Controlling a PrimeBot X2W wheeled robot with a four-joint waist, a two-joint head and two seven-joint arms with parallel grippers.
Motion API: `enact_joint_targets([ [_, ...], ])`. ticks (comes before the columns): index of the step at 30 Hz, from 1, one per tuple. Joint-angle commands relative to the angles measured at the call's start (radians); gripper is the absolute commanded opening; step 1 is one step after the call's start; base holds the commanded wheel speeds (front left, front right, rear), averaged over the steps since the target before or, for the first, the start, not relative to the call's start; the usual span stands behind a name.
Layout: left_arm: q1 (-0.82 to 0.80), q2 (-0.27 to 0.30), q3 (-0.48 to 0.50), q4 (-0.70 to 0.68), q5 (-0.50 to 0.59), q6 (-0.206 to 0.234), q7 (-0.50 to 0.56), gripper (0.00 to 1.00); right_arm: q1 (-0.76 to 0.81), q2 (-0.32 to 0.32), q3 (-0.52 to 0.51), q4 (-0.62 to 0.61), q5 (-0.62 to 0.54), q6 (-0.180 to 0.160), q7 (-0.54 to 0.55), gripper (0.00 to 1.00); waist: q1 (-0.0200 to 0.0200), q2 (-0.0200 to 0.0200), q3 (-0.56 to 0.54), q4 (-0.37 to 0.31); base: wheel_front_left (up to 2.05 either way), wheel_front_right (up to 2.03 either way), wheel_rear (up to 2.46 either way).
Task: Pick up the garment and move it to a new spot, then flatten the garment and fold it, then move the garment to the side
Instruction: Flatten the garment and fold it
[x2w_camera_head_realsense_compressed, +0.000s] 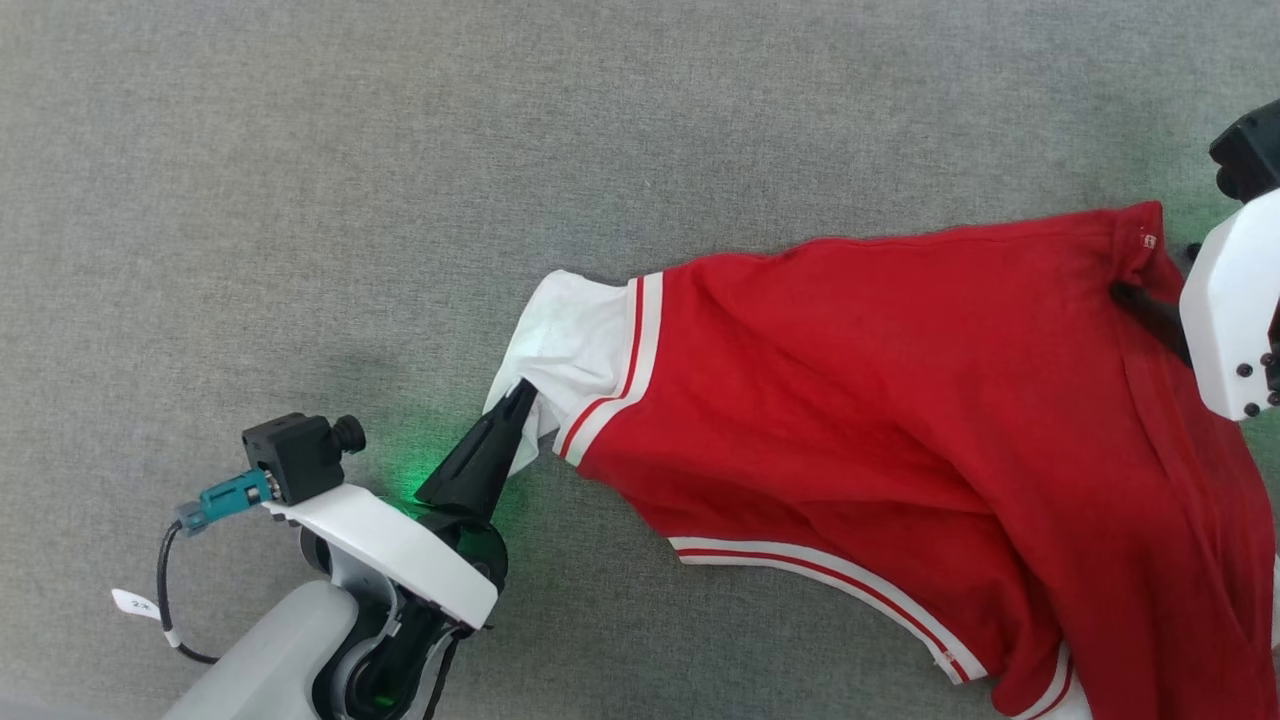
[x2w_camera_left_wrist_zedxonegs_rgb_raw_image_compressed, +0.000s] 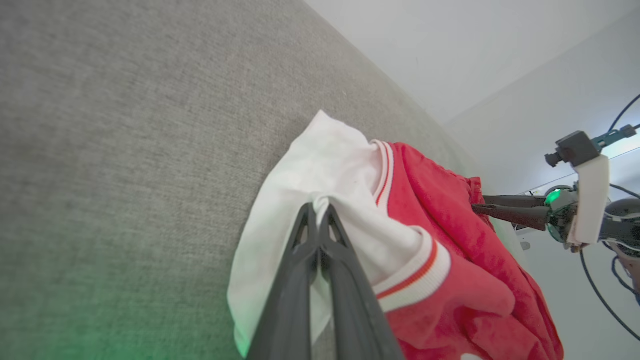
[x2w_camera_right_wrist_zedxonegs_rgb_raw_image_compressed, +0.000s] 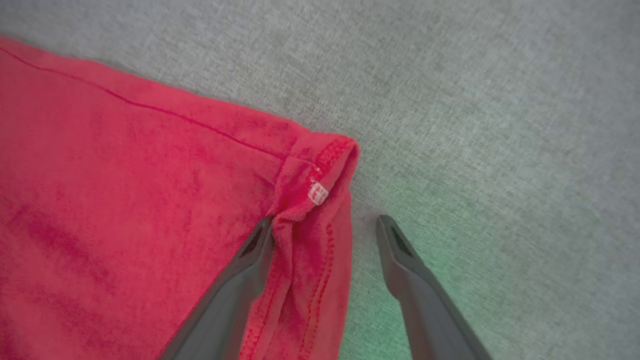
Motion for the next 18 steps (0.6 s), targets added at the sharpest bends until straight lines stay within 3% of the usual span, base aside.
enact_joint_targets([
  [1, -0.009, -0.004, -0.004, 0.017, 0.013, -0.008, -0.002, 0.0, 0.022, -0.005, 0.04, 0.031, 0.018, 0.0, 0.029, 1.0, 0.0, 0.0, -0.001, 0.002, 0.0, 0.0, 0.0],
  [2, -0.012, -0.005, -0.005, 0.023, 0.015, -0.011, -0.003, 0.0, 0.026, -0.011, 0.052, 0.041, 0.028, 0.0, 0.034, 0.47, 0.0, 0.0, -0.002, 0.001, 0.0, 0.0, 0.0],
  [3, -0.014, -0.007, -0.006, 0.029, 0.016, -0.012, -0.003, 0.0, 0.03, -0.014, 0.058, 0.052, 0.042, 0.0, 0.04, 0.0, 0.0, 0.0, -0.003, 0.0, 0.0, 0.0, 0.0],
  [11, -0.048, 0.012, -0.005, 0.071, 0.018, -0.024, 0.014, 0.0, -0.021, 0.034, -0.005, 0.089, 0.098, 0.0, -0.087, 0.0, 0.0, 0.0, -0.026, -0.026, 0.0, 0.0, 0.0],
  [18, -0.165, 0.065, 0.071, 0.098, -0.044, -0.036, 0.04, 0.0, -0.152, 0.124, -0.147, 0.175, 0.091, 0.0, -0.277, 0.0, 0.0, 0.0, -0.044, -0.07, 0.0, 0.0, 0.0],
])
